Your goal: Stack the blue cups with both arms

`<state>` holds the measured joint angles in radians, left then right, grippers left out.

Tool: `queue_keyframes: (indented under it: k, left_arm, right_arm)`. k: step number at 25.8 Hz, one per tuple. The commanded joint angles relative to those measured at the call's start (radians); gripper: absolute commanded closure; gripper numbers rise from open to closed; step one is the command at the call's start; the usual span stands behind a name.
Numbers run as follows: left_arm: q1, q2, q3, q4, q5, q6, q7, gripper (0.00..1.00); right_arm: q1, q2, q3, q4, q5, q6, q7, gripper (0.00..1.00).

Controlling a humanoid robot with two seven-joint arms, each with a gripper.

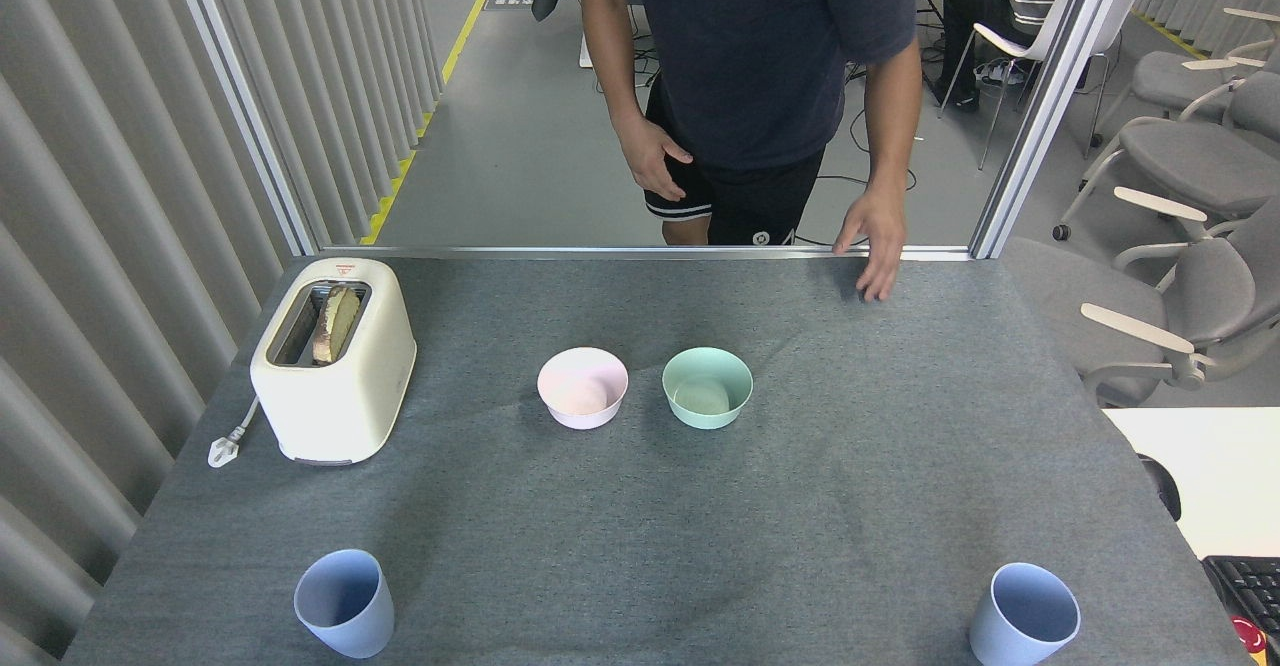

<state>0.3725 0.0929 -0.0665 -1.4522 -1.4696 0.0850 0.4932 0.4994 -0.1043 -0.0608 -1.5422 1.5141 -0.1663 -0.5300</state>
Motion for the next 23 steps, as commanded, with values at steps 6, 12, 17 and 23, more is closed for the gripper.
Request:
queue_keyframes:
  k: [6,12,17,23]
  left_arm:
    - [-0.001,-0.006,-0.001,0.003,0.005,0.002,-0.001,0.00]
    - [-0.027,-0.061,0.001,0.009,0.130,0.027,-0.007,0.00]
    - [-0.073,-0.056,-0.006,0.030,0.163,0.104,-0.008,0.00]
    - [-0.096,-0.045,-0.015,0.046,0.153,0.098,-0.008,0.00]
  right_arm:
    - [-0.001,0.000,-0.002,0.001,0.000,0.001,-0.002,0.00]
    - [0.001,0.000,0.002,0.004,0.000,0.017,-0.002,0.00]
    - [0.001,0.000,0.006,0.010,0.000,0.031,-0.002,0.00]
    - [0.001,0.000,0.007,0.013,-0.002,0.036,-0.002,0.00]
